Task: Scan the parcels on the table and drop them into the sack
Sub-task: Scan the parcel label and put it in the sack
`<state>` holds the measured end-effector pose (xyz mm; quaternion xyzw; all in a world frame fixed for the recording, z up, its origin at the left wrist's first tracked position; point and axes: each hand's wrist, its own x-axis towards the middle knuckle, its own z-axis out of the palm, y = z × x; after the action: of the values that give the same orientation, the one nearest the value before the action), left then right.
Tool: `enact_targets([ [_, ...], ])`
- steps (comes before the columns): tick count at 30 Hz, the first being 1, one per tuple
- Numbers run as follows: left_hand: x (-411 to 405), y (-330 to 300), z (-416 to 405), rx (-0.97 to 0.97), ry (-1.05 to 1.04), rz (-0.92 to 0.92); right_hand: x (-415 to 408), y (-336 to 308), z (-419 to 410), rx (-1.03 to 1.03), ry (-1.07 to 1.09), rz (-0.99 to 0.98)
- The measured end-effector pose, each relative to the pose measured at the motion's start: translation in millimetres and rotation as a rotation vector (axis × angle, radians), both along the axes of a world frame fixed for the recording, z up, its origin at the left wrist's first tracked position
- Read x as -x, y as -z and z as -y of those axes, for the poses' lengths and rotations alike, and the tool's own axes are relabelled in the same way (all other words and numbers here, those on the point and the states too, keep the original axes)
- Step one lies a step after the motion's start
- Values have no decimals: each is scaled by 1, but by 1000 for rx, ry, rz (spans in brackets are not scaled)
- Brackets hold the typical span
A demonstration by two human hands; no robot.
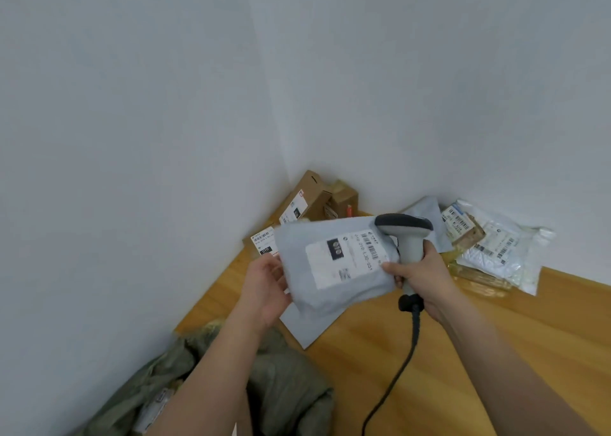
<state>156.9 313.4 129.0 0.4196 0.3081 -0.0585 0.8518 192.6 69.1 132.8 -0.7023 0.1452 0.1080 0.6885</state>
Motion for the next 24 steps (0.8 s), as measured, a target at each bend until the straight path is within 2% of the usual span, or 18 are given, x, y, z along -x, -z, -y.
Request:
enact_targets([
  [3, -5, 2, -8, -230, 123, 42, -2, -13, 14, 189, -234, 50],
  [7, -1, 0, -7, -706, 588, 42, -9, -28, 17, 282, -409, 63],
  [9, 4, 0, 0, -778, 759, 57, -12, -34, 15, 335, -423, 100],
  [10, 4, 1, 2, -796, 782, 67, -13, -37, 14, 357, -419, 117],
  [12, 3, 5, 4, -787, 717, 72, -13, -41, 13, 342, -369, 141],
  [15, -1, 13, 3, -678, 432, 36, -13, -51, 15, 284, -260, 155],
  [18, -3, 18, 4, -505, 223, 17, -11, -69, 16, 122, -209, 42],
  [21, -9, 19, 7, -415, 116, -2, -8, -89, 17, -98, -217, -34],
  [24, -16, 23, 9, -391, 26, -37, -2, -108, 14, -115, -293, 12],
])
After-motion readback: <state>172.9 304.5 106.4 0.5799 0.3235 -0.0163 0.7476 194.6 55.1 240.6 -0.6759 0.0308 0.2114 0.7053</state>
